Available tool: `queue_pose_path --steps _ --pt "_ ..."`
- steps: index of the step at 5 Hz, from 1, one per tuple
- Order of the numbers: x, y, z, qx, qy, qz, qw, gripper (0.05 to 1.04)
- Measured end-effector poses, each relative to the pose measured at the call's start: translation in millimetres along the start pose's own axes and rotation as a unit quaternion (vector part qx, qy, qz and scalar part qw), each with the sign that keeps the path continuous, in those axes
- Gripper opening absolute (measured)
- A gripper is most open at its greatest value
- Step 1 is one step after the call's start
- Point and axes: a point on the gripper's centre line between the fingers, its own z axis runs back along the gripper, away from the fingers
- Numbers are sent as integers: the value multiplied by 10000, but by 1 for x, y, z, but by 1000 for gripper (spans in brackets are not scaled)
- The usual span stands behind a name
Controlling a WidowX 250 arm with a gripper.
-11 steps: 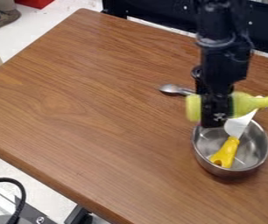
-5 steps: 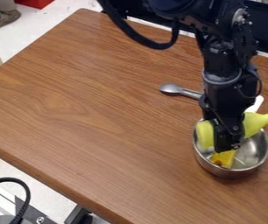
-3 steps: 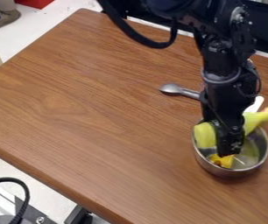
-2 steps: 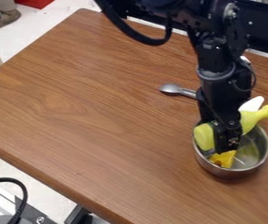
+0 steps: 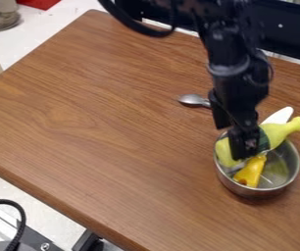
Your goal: Moved the yellow bottle in to the silver pot
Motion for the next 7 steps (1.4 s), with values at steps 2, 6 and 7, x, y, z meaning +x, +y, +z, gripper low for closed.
queue_pose_path --steps 2,6,7 --pt "-2 13 23 -110 -136 54 9998 1000" --pt "-26 81 46 129 156 691 9974 1000" --pt "-38 104 46 286 293 1049 9936 1000"
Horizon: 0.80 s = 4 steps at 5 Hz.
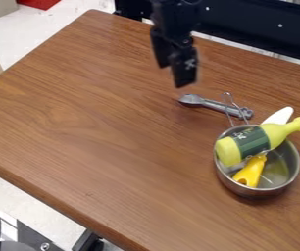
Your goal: Moved the yellow bottle in to the silver pot
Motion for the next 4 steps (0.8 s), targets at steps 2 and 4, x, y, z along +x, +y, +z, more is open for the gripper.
queue_pose_path --steps 2,4 --pt "-18 38 13 93 107 265 9995 1000" --pt "-54 62 22 43 357 -5 9994 1000"
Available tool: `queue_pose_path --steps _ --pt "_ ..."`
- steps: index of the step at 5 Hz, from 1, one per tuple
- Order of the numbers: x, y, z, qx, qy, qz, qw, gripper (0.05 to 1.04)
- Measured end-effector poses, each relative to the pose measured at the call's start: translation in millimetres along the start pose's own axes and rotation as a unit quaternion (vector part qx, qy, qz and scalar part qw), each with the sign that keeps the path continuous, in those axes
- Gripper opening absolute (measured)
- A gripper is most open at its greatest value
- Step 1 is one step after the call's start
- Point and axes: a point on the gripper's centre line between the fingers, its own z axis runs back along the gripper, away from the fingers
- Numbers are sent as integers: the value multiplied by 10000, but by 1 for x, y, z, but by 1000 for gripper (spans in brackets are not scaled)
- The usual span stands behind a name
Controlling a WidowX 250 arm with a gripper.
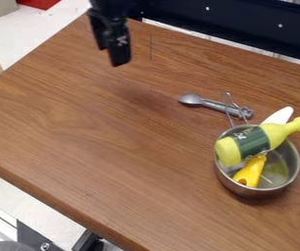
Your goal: Moved the yellow bottle in to the silver pot
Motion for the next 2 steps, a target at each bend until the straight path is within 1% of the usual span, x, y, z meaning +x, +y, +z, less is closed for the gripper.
queue_pose_path --steps 1,2 --pt "-15 6 0 -54 34 -249 9997 1000" --pt "-30 3 -5 -290 50 -587 9978 1000"
